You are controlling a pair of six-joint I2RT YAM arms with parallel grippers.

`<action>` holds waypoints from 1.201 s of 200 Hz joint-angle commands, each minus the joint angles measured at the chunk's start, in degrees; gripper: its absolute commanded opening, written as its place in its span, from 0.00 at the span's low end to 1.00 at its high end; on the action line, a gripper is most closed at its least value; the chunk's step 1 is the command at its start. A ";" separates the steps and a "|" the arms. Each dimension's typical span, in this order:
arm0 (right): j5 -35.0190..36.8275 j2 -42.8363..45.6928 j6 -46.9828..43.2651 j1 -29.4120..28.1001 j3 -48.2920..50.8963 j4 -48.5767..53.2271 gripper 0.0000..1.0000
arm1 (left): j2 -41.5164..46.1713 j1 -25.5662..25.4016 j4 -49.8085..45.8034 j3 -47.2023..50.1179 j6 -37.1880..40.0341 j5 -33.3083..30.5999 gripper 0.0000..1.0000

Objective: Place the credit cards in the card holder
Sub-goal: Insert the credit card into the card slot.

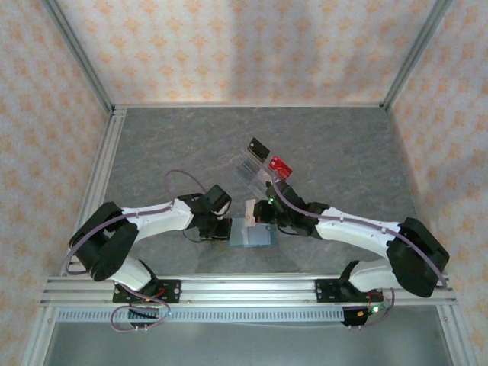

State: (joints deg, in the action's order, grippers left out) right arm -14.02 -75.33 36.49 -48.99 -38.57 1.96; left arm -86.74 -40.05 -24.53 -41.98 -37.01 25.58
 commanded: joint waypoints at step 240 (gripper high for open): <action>-5.75 -5.74 4.82 -0.42 7.26 -12.25 0.00 | -1.24 1.21 -3.24 0.91 0.98 -1.23 0.05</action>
State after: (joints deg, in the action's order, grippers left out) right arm -18.55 -80.42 40.53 -48.99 -32.56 -9.13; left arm -86.76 -39.59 -24.51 -41.93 -36.99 26.24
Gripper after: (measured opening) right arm 0.050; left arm 0.048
